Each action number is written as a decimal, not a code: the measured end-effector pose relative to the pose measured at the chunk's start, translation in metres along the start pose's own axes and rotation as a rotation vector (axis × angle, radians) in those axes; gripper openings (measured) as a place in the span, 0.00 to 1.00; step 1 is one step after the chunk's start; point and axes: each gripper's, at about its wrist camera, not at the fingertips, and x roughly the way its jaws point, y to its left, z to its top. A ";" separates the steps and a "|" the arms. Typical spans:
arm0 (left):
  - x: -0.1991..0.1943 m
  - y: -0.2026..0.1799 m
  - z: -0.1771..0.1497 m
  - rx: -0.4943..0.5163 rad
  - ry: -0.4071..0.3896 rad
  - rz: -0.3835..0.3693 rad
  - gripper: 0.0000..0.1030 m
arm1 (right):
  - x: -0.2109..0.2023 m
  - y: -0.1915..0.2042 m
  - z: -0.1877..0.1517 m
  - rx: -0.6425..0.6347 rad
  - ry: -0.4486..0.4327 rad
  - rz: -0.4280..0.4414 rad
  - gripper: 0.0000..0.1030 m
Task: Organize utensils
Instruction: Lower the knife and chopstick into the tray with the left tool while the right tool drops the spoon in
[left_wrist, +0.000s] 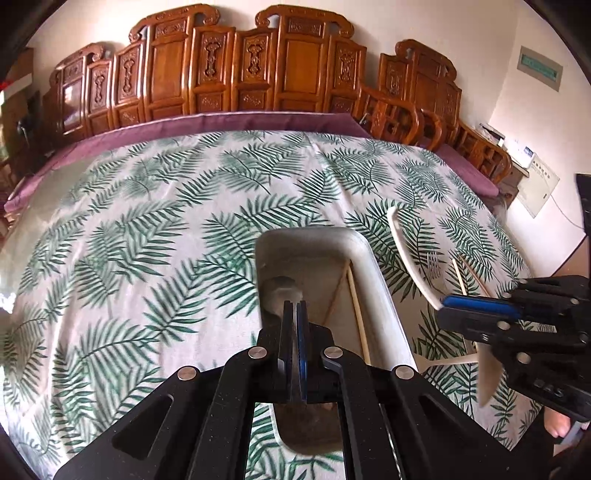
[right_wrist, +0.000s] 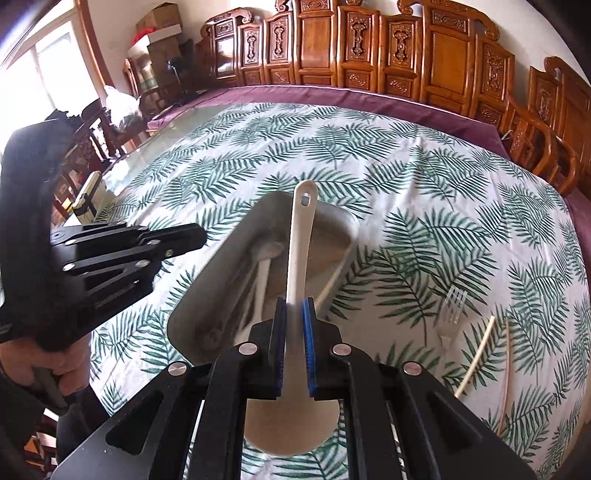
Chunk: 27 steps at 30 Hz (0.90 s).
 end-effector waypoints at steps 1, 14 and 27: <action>-0.004 0.002 -0.001 -0.002 -0.003 0.004 0.02 | 0.001 0.003 0.002 -0.002 -0.002 0.003 0.10; -0.052 0.031 -0.030 -0.042 -0.035 0.064 0.37 | 0.028 0.023 0.019 0.029 -0.005 0.054 0.10; -0.060 0.051 -0.046 -0.066 -0.042 0.099 0.68 | 0.049 0.035 0.018 0.024 0.022 0.062 0.11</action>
